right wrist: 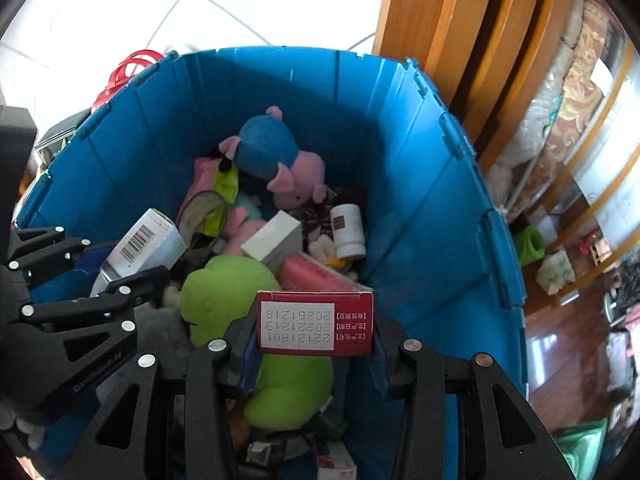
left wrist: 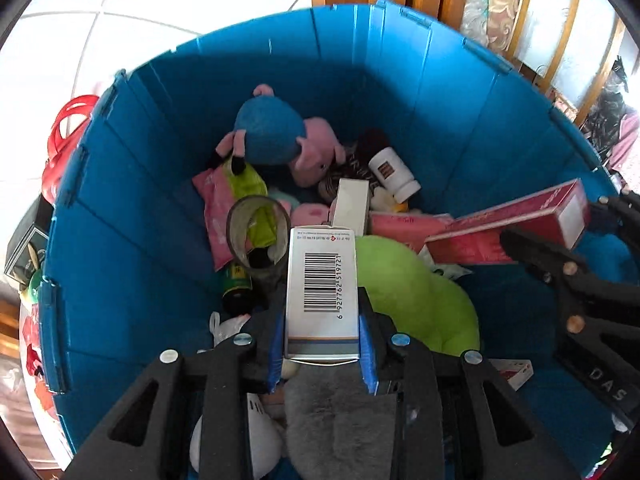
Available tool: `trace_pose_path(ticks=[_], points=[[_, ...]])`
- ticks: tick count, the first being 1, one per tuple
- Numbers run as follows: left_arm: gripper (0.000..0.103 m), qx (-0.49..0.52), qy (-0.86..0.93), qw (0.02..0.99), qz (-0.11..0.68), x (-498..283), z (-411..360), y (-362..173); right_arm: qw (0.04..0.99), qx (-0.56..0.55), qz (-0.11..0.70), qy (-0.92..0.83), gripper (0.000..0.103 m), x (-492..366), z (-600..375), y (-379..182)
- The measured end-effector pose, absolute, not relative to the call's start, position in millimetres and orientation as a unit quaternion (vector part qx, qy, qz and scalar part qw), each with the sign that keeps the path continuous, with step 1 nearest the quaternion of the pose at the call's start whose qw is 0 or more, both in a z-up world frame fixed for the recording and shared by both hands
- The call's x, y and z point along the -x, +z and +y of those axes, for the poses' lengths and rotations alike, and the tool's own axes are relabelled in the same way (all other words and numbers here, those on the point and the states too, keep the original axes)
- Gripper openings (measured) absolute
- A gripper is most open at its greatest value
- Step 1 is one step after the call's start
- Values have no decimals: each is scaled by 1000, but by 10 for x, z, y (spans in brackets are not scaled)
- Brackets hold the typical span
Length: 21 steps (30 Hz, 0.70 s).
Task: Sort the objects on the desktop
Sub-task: 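Carry the white box and red box into the blue crate and release both, then withdraw both tools from the crate back over the table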
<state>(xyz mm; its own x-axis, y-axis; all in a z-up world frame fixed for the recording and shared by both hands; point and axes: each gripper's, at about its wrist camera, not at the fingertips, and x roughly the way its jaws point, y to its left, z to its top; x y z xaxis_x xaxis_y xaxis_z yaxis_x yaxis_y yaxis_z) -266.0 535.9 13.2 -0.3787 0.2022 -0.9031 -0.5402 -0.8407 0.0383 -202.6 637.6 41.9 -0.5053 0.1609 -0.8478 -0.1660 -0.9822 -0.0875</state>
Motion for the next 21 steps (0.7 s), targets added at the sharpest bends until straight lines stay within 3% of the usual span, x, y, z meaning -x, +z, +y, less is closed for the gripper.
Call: trace_pose_path(ticks=[3, 5, 7, 10, 12, 21], points=[[31, 510, 813, 221, 172, 2671, 5323, 122, 91, 499, -7, 862, 44, 2071, 6354, 389], [38, 511, 813, 218, 174, 2669, 5314, 139, 87, 506, -11, 858, 44, 2087, 6336, 367], [40, 508, 816, 217, 170, 2649, 5290, 184, 87, 509, -16, 856, 44, 2096, 6327, 359], [42, 508, 818, 217, 163, 2632, 5256, 236, 89, 511, -23, 855, 56, 2079, 6323, 379], [43, 505, 819, 219, 163, 2577, 5233, 283, 91, 510, -29, 855, 72, 2044, 6312, 406], [43, 499, 817, 242, 158, 2330, 5116, 391, 97, 511, -42, 853, 88, 1793, 6254, 514]])
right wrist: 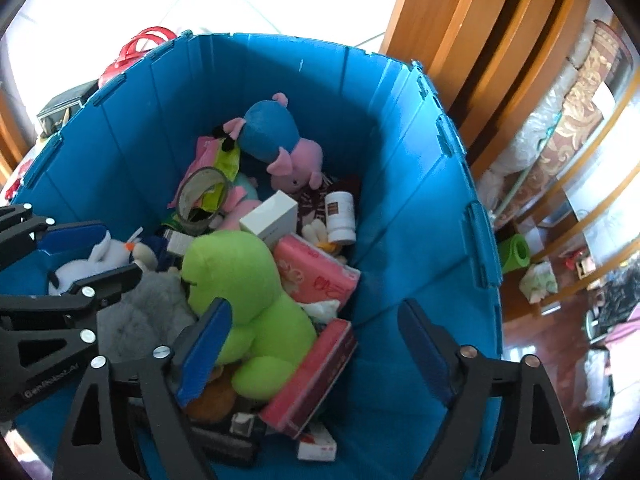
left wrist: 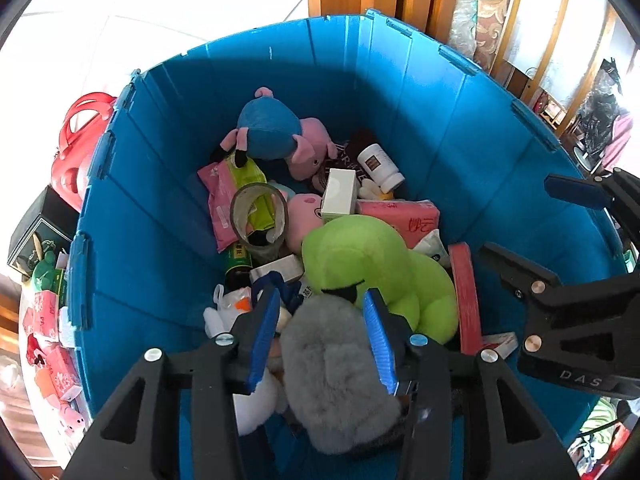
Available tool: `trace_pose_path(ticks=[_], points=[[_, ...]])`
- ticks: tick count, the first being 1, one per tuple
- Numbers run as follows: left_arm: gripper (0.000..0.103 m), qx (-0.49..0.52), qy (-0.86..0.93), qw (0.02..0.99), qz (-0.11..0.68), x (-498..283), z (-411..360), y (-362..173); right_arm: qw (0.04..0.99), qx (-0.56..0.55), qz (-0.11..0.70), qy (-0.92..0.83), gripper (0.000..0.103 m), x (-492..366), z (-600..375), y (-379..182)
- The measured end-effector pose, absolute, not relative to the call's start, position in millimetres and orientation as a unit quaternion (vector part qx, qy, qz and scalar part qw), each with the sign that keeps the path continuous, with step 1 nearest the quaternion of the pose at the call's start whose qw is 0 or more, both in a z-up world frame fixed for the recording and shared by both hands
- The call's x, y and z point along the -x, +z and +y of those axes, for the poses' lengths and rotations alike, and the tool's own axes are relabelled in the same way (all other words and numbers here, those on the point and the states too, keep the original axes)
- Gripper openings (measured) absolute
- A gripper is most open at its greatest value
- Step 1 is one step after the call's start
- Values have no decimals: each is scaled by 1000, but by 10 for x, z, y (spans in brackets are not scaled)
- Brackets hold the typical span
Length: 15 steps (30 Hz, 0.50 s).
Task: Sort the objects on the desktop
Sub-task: 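Withdraw both tools from the crate back over the table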
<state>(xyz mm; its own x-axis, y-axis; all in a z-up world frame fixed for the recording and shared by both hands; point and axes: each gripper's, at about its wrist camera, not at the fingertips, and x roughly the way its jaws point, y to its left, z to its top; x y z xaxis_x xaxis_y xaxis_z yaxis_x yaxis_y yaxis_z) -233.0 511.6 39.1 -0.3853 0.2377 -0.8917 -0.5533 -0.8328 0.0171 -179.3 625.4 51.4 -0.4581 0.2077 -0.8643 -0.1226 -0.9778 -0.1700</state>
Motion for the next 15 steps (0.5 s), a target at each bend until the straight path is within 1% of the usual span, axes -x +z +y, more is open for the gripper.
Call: trace_pose_path(ticks=[3, 5, 8, 15], points=[[43, 495, 817, 249, 158, 2259, 5085, 429, 95, 515, -37, 851, 94, 1700, 6236, 536], [43, 492, 819, 250, 157, 2216, 5065, 461, 96, 513, -41, 852, 95, 1647, 6217, 564], [43, 487, 821, 256, 152, 2154, 5018, 513, 95, 512, -38, 853, 98, 1587, 6184, 607], [43, 470, 830, 262, 145, 2012, 4853, 650, 92, 503, -43, 858, 99, 1511, 6019, 712]])
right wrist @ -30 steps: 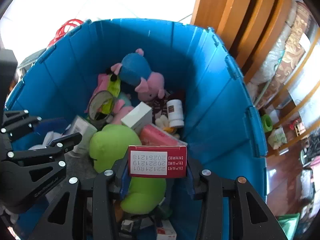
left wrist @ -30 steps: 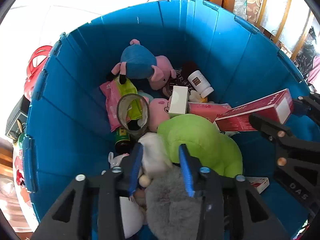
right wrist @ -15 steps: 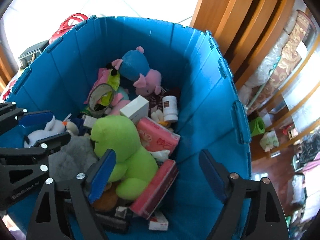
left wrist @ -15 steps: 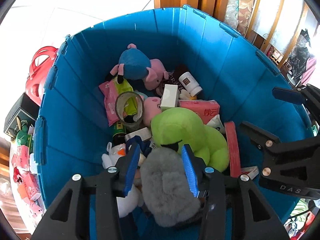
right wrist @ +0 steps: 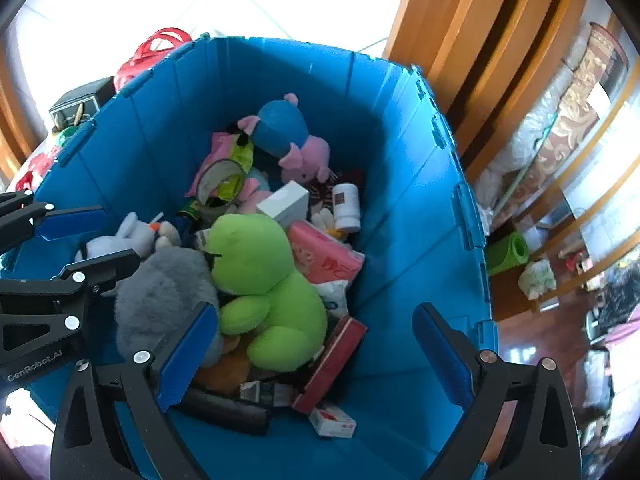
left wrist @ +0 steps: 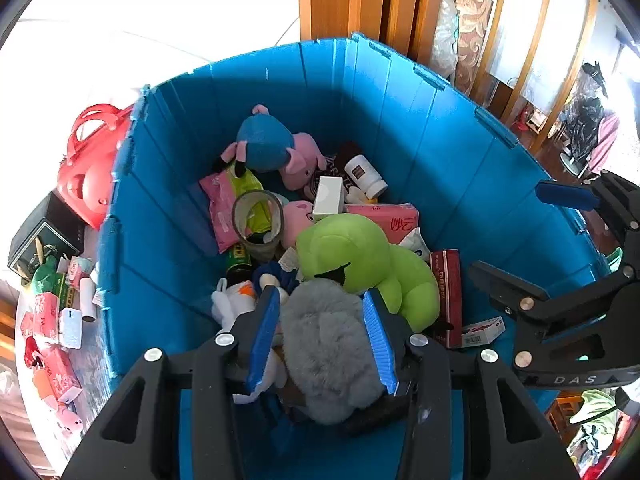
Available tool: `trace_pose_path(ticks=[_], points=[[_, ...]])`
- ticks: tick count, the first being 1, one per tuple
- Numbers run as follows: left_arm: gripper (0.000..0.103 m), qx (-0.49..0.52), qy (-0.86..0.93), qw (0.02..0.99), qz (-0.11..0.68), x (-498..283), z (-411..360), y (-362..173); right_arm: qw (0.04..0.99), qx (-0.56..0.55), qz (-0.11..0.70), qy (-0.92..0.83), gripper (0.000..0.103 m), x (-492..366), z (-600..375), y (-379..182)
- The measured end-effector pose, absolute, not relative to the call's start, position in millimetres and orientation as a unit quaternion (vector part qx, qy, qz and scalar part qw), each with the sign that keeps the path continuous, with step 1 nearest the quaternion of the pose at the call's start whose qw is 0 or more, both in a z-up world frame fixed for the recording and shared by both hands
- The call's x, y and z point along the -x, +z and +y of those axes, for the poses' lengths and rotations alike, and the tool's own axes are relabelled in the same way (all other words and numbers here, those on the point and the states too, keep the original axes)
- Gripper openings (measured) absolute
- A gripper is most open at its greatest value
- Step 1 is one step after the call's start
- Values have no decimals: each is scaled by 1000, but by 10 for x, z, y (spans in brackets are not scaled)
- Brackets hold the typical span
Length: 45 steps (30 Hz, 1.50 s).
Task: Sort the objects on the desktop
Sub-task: 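Withdraw both tools from the crate back over the table, then move the left tool toward the pink tissue packs while the right tool approaches the green pad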
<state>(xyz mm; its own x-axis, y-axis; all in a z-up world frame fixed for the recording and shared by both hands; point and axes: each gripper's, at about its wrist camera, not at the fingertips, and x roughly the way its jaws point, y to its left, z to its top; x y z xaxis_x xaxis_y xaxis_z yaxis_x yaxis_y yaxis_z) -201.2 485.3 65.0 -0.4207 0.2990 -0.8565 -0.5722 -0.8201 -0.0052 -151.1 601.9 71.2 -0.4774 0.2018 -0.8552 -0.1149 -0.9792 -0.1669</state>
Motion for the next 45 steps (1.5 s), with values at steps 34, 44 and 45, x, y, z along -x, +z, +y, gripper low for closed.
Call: trace_pose_path(ticks=[34, 44, 45], points=[[43, 395, 916, 49, 47, 2069, 850, 1002, -87, 429, -71, 896, 103, 2446, 3014, 1011], [43, 447, 894, -4, 17, 2391, -311, 463, -73, 461, -11, 885, 103, 2875, 2519, 575], [43, 454, 891, -7, 10, 2442, -427, 377, -71, 465, -6, 882, 103, 2922, 2482, 515]])
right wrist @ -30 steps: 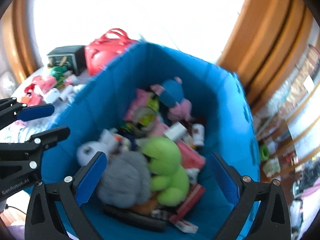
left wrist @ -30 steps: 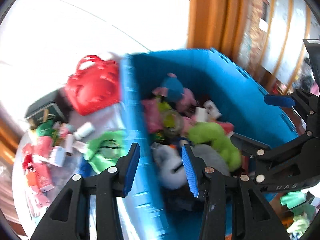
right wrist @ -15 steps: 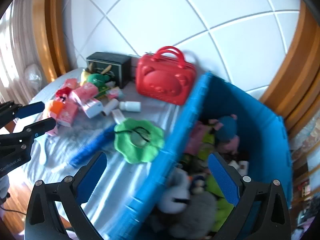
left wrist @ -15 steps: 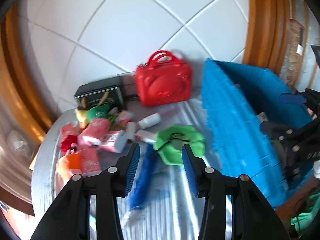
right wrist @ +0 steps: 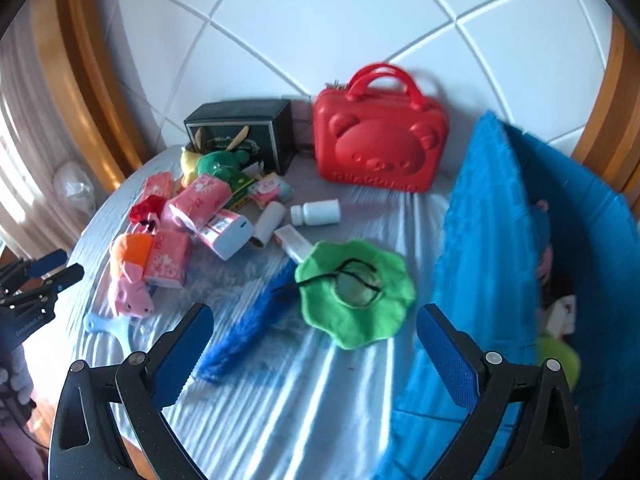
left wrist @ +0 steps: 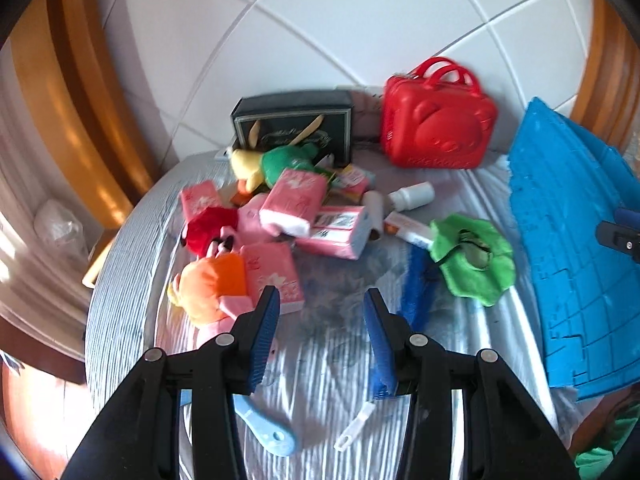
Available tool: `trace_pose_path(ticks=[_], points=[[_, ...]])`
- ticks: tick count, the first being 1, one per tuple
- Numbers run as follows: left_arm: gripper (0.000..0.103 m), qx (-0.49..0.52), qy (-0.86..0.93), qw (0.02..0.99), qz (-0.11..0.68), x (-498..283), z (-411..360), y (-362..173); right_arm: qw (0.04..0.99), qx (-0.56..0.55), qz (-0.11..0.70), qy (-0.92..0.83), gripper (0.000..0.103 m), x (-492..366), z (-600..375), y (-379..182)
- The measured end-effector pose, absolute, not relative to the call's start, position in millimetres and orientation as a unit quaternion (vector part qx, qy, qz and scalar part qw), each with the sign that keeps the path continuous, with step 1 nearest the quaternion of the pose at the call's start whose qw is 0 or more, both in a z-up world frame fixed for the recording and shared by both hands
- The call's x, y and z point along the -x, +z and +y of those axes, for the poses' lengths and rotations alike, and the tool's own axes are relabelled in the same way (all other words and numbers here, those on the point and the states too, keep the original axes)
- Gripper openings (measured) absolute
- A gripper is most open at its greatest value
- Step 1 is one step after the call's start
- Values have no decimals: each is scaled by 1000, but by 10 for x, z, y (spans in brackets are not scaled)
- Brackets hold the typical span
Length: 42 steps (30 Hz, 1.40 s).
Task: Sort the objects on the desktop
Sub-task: 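Move the left tool toward the pink tissue packs while the right tool approaches the green pad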
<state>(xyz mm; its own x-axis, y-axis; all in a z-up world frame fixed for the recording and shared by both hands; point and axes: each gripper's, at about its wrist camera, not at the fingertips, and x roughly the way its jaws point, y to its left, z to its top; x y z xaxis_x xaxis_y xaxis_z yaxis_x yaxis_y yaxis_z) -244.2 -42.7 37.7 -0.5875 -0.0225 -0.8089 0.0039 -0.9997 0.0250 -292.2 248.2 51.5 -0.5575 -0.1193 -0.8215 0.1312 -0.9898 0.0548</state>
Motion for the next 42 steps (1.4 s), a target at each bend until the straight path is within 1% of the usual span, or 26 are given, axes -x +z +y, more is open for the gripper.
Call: trace_pose_path(ticks=[8, 15, 21, 23, 25, 28, 34, 38, 39, 41, 42], points=[[43, -504, -862, 30, 31, 2701, -940, -271, 44, -488, -39, -871, 103, 3239, 2390, -57], [43, -541, -838, 47, 51, 3027, -1174, -716, 28, -524, -50, -850, 103, 3535, 2410, -605], [43, -552, -831, 28, 62, 3344, -1048, -937, 3, -524, -45, -851, 103, 3770, 2416, -891], [43, -550, -832, 24, 73, 3466, -973, -980, -4, -517, -50, -855, 103, 3826, 2422, -989], [43, -543, -833, 19, 102, 3642, -912, -1006, -10, -516, -51, -855, 103, 3884, 2429, -1092], [43, -532, -835, 15, 138, 4009, -746, -1012, -15, -521, -49, -852, 103, 3976, 2435, -1222], [43, -539, -827, 27, 158, 4785, -305, -1179, -37, -516, -66, -853, 103, 4169, 2609, -1396], [43, -573, -811, 32, 118, 5237, -28, -1541, -38, -520, -91, -848, 103, 4346, 2682, -1537], [45, -580, -808, 41, 93, 5314, 17, -1673, -37, -522, -90, -848, 103, 4392, 2677, -1576], [52, -566, -820, 69, 39, 5288, 58, -1743, -30, -524, -84, -847, 103, 4470, 2643, -1634], [52, -573, -816, 70, 24, 5224, 38, -1817, -21, -523, -78, -848, 103, 4512, 2608, -1658]])
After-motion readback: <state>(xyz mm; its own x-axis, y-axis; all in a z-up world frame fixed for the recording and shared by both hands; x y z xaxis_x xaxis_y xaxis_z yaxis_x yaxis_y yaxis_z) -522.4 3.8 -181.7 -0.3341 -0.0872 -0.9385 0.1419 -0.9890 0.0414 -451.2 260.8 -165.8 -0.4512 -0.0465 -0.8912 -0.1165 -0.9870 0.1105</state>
